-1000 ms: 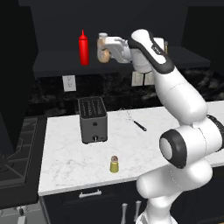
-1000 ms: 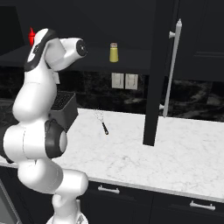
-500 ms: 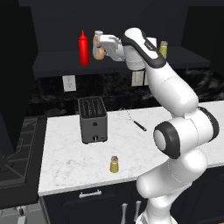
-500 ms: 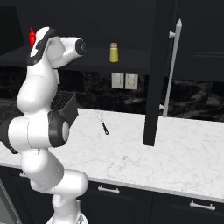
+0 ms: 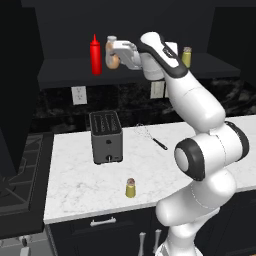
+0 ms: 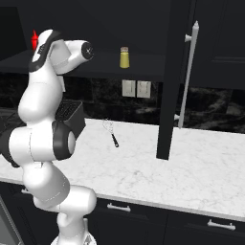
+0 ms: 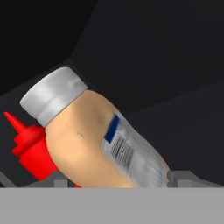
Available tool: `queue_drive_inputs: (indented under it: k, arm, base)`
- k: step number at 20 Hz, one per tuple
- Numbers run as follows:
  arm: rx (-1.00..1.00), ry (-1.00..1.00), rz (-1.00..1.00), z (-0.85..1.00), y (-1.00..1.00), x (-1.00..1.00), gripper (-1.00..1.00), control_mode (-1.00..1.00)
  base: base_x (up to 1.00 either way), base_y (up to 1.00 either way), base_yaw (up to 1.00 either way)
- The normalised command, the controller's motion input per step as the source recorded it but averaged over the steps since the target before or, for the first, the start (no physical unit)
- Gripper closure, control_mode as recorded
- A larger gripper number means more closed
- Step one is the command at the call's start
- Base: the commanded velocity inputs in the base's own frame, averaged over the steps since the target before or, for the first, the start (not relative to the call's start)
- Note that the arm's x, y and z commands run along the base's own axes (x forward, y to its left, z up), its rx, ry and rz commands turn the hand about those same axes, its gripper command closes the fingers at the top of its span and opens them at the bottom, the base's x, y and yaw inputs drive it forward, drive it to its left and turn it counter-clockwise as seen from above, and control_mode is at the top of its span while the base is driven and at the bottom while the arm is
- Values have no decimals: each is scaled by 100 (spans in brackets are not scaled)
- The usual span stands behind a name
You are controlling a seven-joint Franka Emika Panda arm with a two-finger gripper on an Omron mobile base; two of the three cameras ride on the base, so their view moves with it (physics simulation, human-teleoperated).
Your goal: Put the shaker and condiment bottle from the counter next to their counterparts in the cabinet.
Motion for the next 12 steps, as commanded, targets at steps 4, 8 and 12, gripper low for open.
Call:
queue_drive_inputs:
  k: [4,8,12]
  arm:
    - [0,0,0,-70,1,30,100,-100]
    - [0,0,0,-85,1,39,100,-100]
    - [0,0,0,-87,4,35,100,-100]
  base:
    - [0,0,0]
    - [0,0,0]
    - [0,0,0]
